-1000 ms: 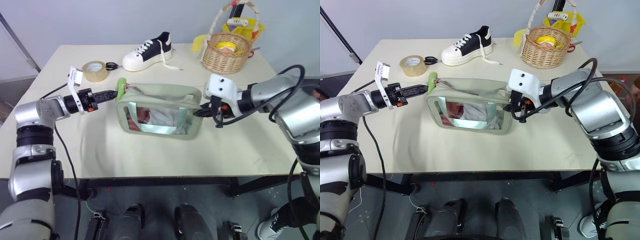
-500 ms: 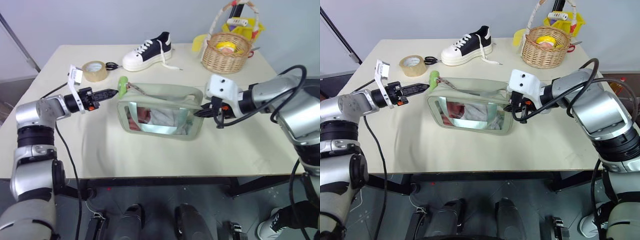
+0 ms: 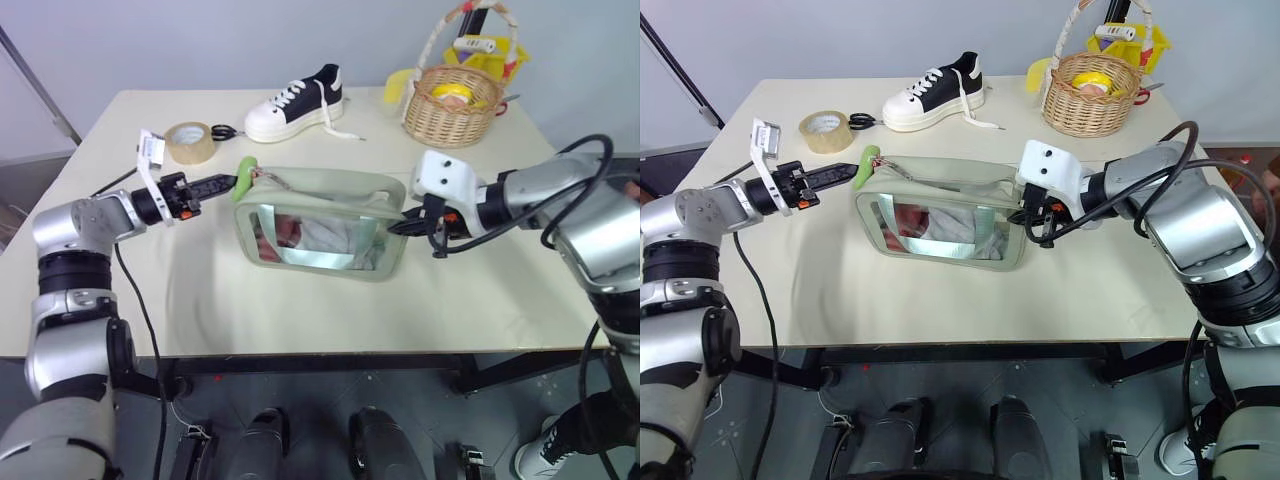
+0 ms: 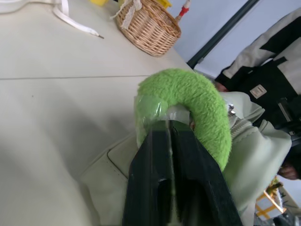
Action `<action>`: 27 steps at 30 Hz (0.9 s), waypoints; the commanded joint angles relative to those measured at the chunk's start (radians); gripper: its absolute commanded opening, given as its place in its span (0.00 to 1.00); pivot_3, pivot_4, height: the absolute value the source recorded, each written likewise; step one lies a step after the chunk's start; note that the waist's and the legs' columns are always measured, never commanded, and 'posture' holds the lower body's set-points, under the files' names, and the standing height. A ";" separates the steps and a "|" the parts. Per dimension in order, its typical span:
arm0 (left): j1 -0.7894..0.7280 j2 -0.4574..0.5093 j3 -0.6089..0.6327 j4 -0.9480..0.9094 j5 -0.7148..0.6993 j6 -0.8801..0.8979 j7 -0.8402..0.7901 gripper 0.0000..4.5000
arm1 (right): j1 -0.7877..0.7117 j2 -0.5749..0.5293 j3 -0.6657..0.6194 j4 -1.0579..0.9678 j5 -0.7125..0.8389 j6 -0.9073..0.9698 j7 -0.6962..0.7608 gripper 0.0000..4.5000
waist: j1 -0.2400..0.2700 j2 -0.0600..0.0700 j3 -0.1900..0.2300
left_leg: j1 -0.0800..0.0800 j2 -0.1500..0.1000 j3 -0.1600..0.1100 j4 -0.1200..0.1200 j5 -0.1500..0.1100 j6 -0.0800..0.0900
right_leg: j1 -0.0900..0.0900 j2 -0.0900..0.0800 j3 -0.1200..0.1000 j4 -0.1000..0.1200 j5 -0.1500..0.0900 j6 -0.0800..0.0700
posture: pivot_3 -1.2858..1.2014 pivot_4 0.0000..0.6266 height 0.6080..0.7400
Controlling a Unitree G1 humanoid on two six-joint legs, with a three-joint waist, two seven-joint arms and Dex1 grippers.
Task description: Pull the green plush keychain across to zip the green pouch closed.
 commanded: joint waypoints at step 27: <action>-0.092 0.094 0.010 -0.072 -0.070 0.065 -0.064 0.02 | -0.002 -0.007 -0.045 -0.046 0.021 0.013 -0.014 0.00 | 0.000 0.000 0.000 | 0.000 0.000 0.000 0.000 0.000 0.000 | 0.000 0.000 0.000 0.000 0.000 0.000 | 0.52 0.24 0.66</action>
